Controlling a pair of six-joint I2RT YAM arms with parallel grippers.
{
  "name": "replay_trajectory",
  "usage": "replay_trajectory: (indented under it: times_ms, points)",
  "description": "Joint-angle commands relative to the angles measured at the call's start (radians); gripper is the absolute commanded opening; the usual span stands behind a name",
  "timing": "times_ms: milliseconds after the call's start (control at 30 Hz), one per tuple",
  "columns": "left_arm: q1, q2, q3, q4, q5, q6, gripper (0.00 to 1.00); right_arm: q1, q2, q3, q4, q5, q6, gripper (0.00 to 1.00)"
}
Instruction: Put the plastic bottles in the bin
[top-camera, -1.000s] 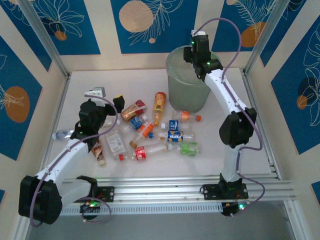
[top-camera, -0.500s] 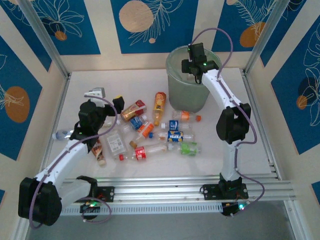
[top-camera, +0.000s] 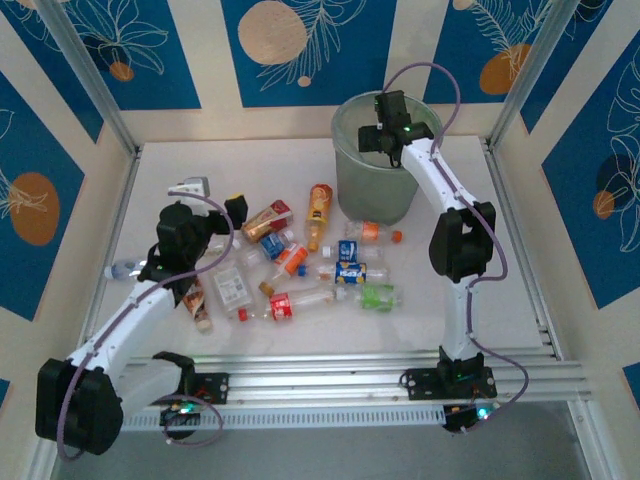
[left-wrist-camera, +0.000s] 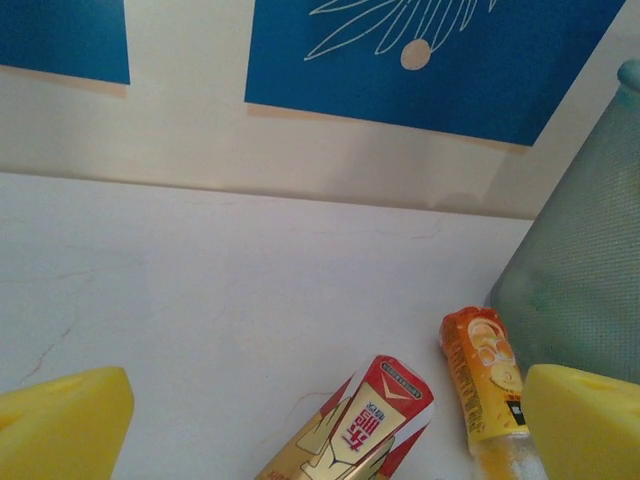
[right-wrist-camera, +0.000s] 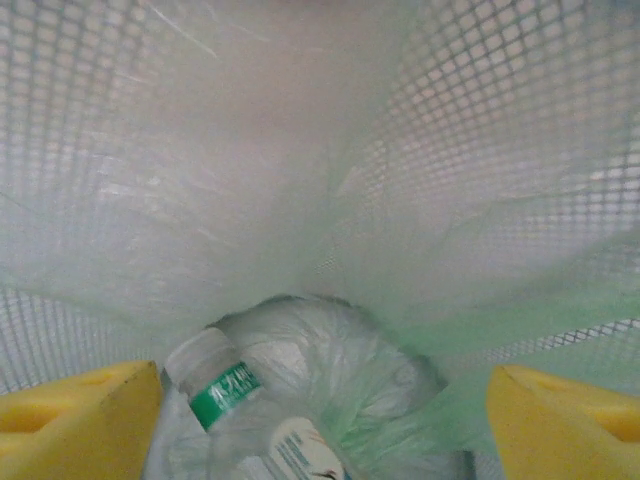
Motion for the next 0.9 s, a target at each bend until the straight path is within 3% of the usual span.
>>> replay_trajectory:
  times_ms: [0,167,300,433,533,667,867]
  points:
    - [-0.006,-0.011,0.041,-0.067,-0.047,-0.054,0.99,0.001,-0.005,0.071,-0.033,-0.017,0.008,0.85]
    - [-0.006,0.013,0.081,-0.131,-0.042,-0.038,1.00,0.018,-0.031,0.121,-0.075,-0.009,0.011,0.86]
    - [-0.006,0.088,0.182,-0.262,-0.022,0.012,0.99,0.038,-0.067,0.148,-0.104,0.007,0.017,0.99]
    - [-0.007,0.199,0.292,-0.388,0.031,0.065,0.99,0.062,-0.122,0.156,-0.139,0.030,0.036,0.99]
    - [-0.007,0.242,0.307,-0.382,0.083,0.062,0.99,0.078,-0.177,0.133,-0.171,0.052,0.066,0.99]
    - [-0.009,0.267,0.297,-0.337,0.128,0.033,1.00,0.096,-0.289,0.031,-0.182,0.086,0.113,0.99]
    - [-0.010,0.271,0.287,-0.311,0.125,0.020,1.00,0.139,-0.542,-0.269,-0.173,0.111,0.210,0.99]
